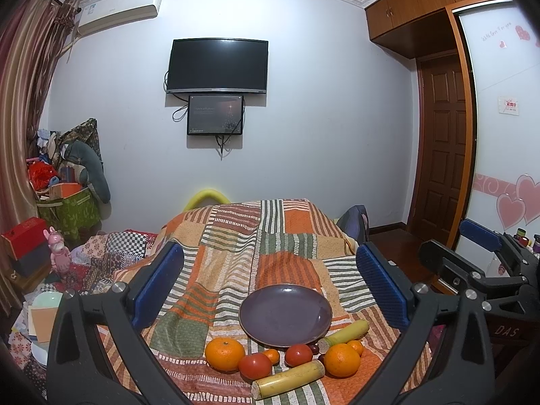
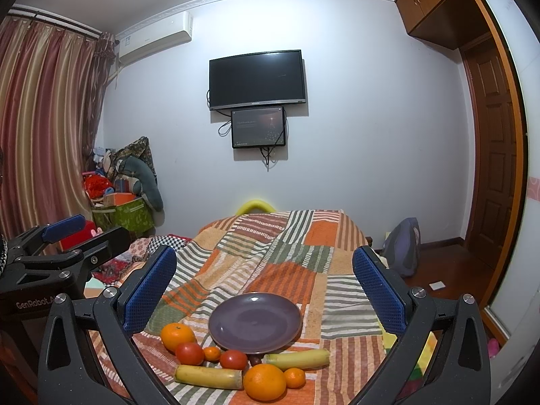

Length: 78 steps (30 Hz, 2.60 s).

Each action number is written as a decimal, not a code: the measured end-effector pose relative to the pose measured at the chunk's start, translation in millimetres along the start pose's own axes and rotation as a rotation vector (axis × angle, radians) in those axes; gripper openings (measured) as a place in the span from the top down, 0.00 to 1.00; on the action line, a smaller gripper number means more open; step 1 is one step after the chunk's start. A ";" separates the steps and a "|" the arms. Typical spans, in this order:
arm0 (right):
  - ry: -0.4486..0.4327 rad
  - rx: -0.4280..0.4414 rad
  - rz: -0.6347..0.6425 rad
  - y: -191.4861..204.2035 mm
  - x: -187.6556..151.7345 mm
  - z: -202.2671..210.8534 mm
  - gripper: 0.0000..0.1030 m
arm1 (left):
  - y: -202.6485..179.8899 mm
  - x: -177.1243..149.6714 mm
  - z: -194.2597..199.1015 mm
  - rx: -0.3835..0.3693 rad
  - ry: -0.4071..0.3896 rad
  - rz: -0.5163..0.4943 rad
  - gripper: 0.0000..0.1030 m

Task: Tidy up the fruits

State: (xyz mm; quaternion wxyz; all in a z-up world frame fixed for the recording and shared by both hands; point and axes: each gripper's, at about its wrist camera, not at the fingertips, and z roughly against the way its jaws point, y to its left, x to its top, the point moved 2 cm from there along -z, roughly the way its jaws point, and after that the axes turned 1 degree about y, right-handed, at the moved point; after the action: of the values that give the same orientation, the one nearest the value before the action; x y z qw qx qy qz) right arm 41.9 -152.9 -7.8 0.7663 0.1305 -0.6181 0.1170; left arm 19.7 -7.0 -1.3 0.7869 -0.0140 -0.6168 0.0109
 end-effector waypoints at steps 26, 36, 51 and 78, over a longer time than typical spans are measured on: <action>0.265 0.021 0.022 -18.3 -53.2 -43.2 0.31 | 50.4 -47.9 -59.0 0.016 0.270 0.069 0.30; 0.454 0.074 0.009 -23.8 -94.1 -63.8 0.38 | 72.8 -96.7 -91.3 0.068 0.425 0.043 0.43; 0.698 0.143 -0.054 -24.1 -146.6 -101.3 0.38 | 64.8 -154.6 -123.7 0.010 0.626 0.038 0.43; 0.703 0.160 -0.034 -22.7 -148.4 -103.7 0.41 | 78.2 -160.1 -161.6 0.030 0.702 0.081 0.34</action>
State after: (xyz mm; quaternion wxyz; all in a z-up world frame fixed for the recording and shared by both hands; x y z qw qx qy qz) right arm 113.8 -141.1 -175.0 0.9211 0.1522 -0.3036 0.1901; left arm 138.4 64.3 -198.0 0.9500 -0.0298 -0.3076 0.0454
